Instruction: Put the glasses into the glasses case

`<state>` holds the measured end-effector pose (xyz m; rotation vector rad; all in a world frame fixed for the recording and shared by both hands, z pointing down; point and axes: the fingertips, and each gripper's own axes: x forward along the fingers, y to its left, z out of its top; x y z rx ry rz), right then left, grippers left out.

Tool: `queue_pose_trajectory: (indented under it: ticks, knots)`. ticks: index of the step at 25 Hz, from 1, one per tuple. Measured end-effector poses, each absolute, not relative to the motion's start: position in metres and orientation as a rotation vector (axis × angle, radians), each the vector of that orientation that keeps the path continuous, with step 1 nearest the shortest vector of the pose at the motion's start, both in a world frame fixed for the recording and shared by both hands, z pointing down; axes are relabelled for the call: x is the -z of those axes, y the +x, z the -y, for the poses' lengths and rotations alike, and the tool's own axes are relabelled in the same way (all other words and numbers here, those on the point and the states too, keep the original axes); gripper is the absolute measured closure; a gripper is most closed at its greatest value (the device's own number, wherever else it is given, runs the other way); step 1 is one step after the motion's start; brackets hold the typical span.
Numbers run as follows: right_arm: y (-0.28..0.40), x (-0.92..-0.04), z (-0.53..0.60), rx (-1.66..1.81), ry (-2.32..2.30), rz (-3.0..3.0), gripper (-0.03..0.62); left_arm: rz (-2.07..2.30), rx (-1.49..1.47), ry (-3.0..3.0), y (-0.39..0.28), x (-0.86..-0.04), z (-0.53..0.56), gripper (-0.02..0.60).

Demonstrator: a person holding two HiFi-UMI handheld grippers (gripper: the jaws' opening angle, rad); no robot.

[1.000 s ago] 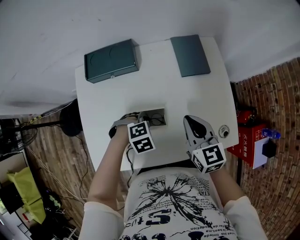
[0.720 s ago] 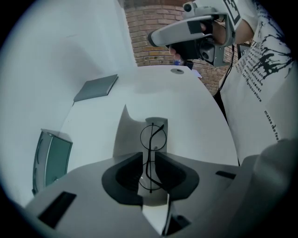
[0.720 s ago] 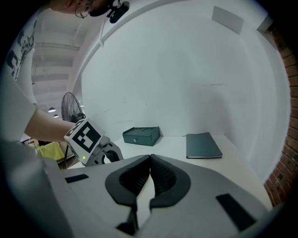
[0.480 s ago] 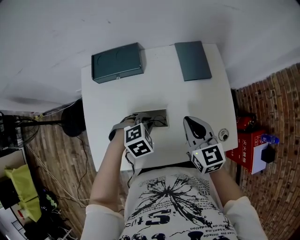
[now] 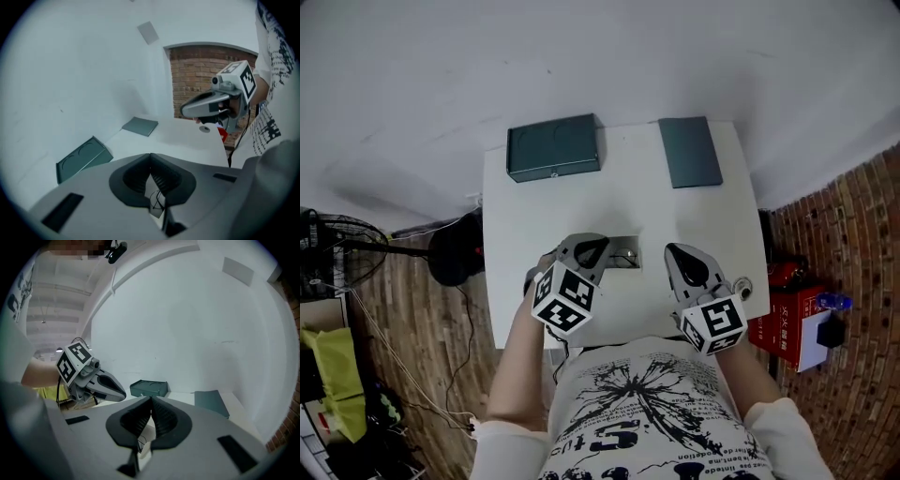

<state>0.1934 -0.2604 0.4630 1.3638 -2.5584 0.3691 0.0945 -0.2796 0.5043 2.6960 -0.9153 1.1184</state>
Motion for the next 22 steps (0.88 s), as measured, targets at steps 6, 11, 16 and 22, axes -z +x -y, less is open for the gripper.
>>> queue_pose_trajectory:
  ticks: [6, 11, 16, 22]
  knots:
    - [0.178, -0.436, 0.259, -0.282, 1.331, 2.619, 0.579, 1.171, -0.745, 2.729, 0.071, -0.439, 0.280, 0.568]
    - [0.168, -0.417, 0.256, -0.221, 1.307, 2.658, 0.579, 1.300, -0.534, 2.755, 0.049, -0.400, 0.266, 0.568]
    - [0.164, -0.402, 0.249, -0.117, 1.287, 2.668, 0.579, 1.487, -0.279, 2.706, 0.019, -0.370, 0.255, 0.568]
    - [0.165, -0.388, 0.248, -0.072, 1.309, 2.684, 0.580, 1.555, -0.174, 2.691, -0.004, -0.361, 0.242, 0.568]
